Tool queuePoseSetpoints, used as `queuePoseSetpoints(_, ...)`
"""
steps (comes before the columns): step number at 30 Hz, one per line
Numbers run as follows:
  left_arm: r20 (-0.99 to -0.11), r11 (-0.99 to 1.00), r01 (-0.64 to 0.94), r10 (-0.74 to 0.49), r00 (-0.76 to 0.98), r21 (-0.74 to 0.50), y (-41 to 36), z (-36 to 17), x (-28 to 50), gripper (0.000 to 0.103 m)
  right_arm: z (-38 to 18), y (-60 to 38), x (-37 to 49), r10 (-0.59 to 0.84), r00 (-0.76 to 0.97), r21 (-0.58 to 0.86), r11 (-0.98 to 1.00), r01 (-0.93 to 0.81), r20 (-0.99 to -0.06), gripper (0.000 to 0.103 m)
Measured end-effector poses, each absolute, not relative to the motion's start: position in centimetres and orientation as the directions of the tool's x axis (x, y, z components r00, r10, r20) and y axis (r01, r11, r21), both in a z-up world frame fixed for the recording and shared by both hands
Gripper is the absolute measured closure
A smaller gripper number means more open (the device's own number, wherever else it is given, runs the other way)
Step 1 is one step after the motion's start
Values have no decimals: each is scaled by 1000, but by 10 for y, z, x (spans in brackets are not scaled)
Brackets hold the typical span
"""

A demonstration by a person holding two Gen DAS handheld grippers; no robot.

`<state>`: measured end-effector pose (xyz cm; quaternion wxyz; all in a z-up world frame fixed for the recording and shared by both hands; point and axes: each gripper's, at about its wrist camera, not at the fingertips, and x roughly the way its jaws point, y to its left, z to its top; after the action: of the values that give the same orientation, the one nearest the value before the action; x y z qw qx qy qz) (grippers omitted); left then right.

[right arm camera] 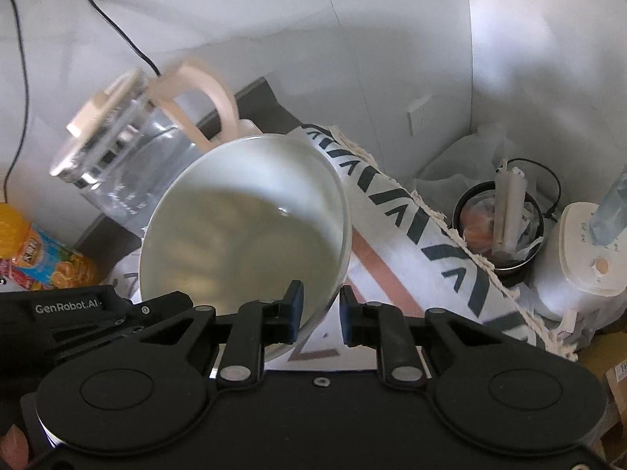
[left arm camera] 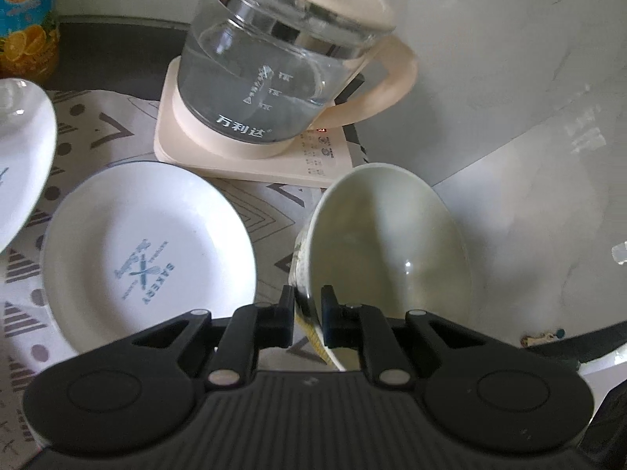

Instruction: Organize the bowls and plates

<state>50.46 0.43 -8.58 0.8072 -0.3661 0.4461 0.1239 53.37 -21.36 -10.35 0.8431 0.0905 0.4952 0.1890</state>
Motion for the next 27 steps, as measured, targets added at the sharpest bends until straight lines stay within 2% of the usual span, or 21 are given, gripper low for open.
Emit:
queuePoseSetpoints(10, -786, 723, -470, -163, 596, -507, 12, -56, 447, 92, -65, -210, 476, 402, 508, 342, 916, -212, -762, 84)
queuePoseSetpoints(27, -776, 752, -410, -209, 595, -516, 29, -40, 370, 91, -45, -191, 391, 385, 541, 342, 922, -184, -747, 83)
